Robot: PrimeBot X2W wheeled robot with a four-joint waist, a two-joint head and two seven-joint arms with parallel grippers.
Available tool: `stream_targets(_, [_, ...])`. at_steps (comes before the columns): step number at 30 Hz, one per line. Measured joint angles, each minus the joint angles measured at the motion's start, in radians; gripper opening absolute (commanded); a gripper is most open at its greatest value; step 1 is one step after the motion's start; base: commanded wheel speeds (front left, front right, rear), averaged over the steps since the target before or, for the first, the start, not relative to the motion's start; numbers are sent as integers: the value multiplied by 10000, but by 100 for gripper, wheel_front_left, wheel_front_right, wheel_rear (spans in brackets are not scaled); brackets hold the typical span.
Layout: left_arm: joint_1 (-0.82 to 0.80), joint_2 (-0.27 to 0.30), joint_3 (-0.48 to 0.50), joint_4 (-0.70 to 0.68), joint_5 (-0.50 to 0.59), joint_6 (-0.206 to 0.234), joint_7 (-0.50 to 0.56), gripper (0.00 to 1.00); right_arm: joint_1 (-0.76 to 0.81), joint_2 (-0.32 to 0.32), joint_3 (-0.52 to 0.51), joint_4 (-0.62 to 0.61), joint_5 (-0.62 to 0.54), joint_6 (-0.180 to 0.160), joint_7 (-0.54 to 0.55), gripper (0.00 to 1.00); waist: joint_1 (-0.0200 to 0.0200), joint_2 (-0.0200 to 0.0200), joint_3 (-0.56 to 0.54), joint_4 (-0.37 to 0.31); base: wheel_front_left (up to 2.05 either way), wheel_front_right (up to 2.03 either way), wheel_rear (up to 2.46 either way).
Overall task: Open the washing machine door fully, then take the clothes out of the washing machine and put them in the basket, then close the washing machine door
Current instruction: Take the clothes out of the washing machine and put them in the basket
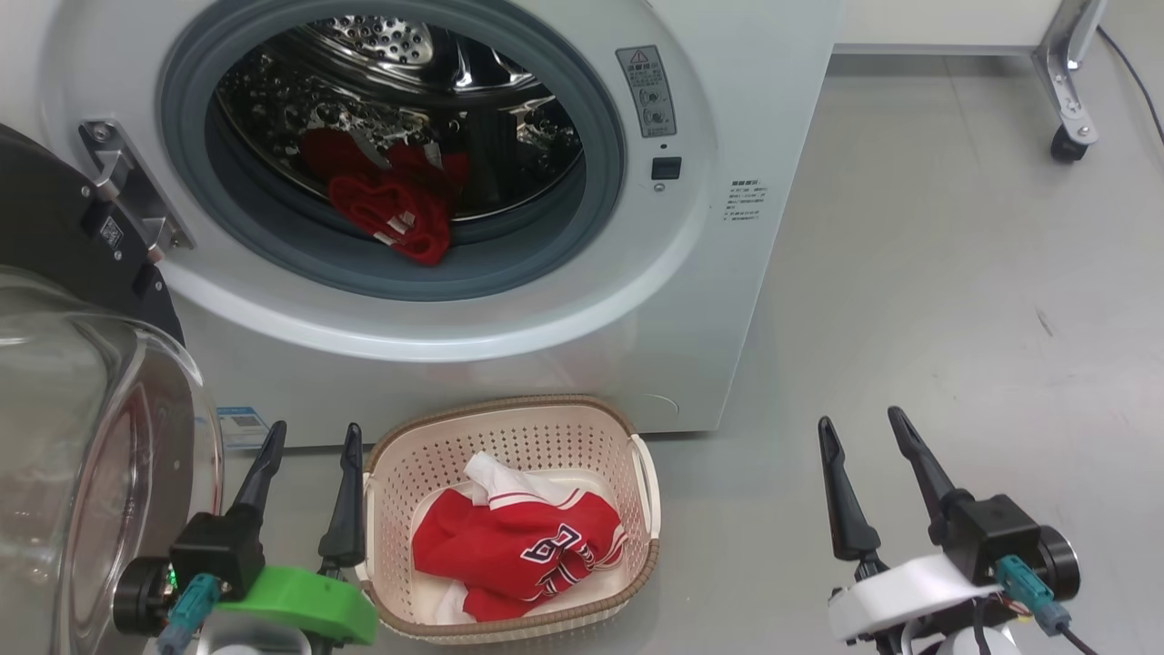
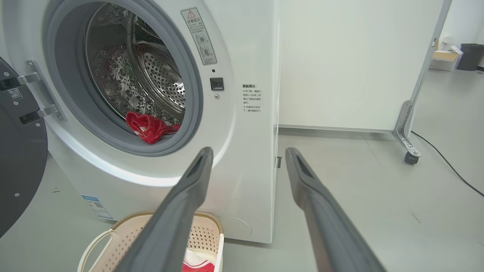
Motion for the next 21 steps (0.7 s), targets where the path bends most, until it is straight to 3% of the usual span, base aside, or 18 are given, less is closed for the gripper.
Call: stream_targets(21, [1283, 86, 61, -1429, -2, 267, 153, 100, 965, 50, -355, -407, 6, -244, 0, 100, 0, 0, -218, -466, 0, 0, 0])
